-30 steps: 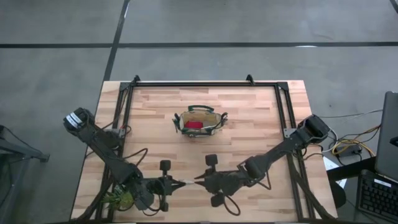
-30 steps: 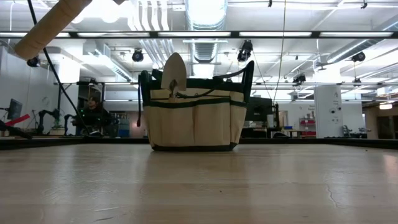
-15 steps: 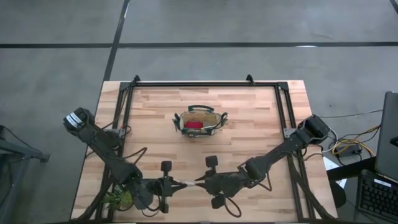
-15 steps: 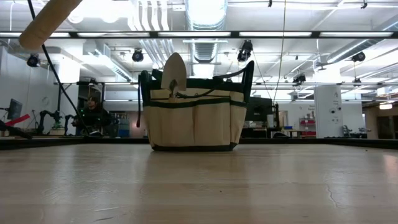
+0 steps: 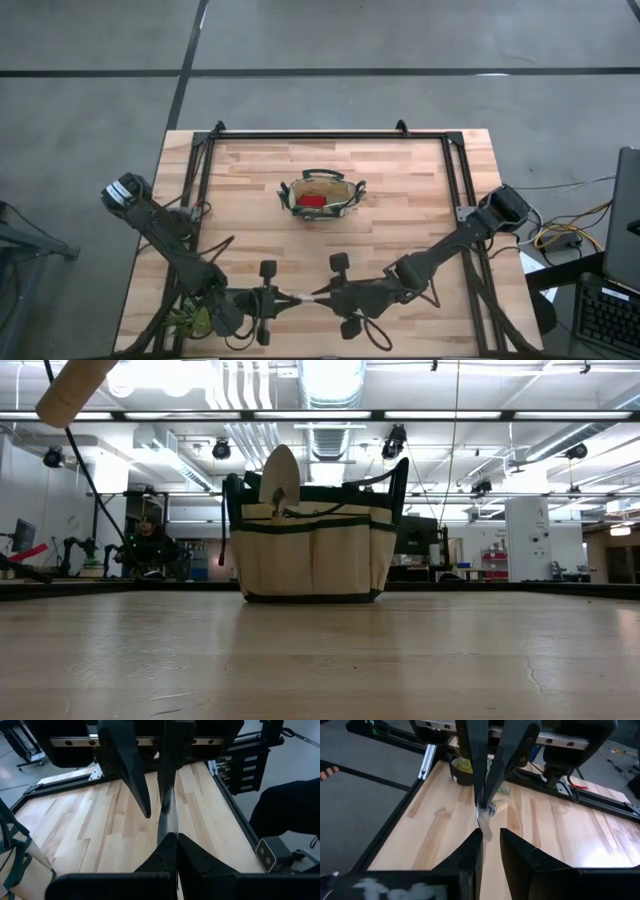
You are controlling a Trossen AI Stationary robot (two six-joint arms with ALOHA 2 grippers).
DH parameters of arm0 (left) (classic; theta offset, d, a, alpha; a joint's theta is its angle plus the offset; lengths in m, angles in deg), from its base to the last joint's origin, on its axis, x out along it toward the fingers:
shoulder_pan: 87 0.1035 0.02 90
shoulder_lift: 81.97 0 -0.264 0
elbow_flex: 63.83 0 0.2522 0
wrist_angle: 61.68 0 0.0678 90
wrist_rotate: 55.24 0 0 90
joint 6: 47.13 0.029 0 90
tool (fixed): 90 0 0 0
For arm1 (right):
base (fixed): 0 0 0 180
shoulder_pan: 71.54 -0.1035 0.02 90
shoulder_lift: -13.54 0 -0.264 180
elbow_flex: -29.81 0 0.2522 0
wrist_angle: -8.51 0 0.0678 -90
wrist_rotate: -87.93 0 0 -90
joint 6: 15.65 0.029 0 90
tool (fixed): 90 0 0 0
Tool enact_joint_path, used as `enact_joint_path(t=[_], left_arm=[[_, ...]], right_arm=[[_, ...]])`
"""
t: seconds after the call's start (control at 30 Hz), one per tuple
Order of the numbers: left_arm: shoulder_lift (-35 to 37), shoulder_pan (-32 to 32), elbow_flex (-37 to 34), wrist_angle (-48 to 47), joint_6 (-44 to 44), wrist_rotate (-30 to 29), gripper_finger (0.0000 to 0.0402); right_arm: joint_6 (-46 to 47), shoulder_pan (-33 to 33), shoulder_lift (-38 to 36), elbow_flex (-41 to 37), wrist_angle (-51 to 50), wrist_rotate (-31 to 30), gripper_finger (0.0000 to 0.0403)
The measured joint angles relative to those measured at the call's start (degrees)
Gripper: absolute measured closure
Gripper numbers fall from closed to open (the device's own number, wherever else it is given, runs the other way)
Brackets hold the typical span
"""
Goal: Pick & Place Garden tools in Gardening bag
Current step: Put the brown trowel into the light brown gardening bag
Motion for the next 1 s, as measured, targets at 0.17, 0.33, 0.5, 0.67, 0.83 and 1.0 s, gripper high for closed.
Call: enact_joint_path(t=[0.17, 0.33, 0.5, 0.67, 0.83, 1.0], left_arm=[[0.0, 0.1, -0.01, 0.19, 0.28, -0.12, 0.0397], [0.0, 0.36, -0.02, 0.29, 0.35, -0.33, 0.0397], [0.0, 0.88, -0.02, 0.31, 0.3, -0.52, 0.0397], [0.0, 1.21, -0.02, 0.27, 0.15, -0.35, 0.0396], [0.0, 1.26, -0.05, 0.22, -0.71, -1.44, 0.0395], [0.0, 1.29, -0.07, 0.09, -0.89, -3.34, 0.0368]], right_arm=[[0.01, 0.0, 0.07, 0.0, 0.18, -0.02, 0.0349], [0.08, 0.02, 0.07, 0.0, 0.37, -0.11, 0.0359], [0.1, 0.04, 0.07, 0.0, 0.39, -0.07, 0.0388], [0.13, 0.04, 0.07, 0.0, 0.24, -0.37, 0.0393], [0.2, 0.04, -0.05, 0.0, -0.21, -0.71, 0.0394], [1.72, 0.11, -0.26, 0.0, -0.76, -0.76, 0.0395]])
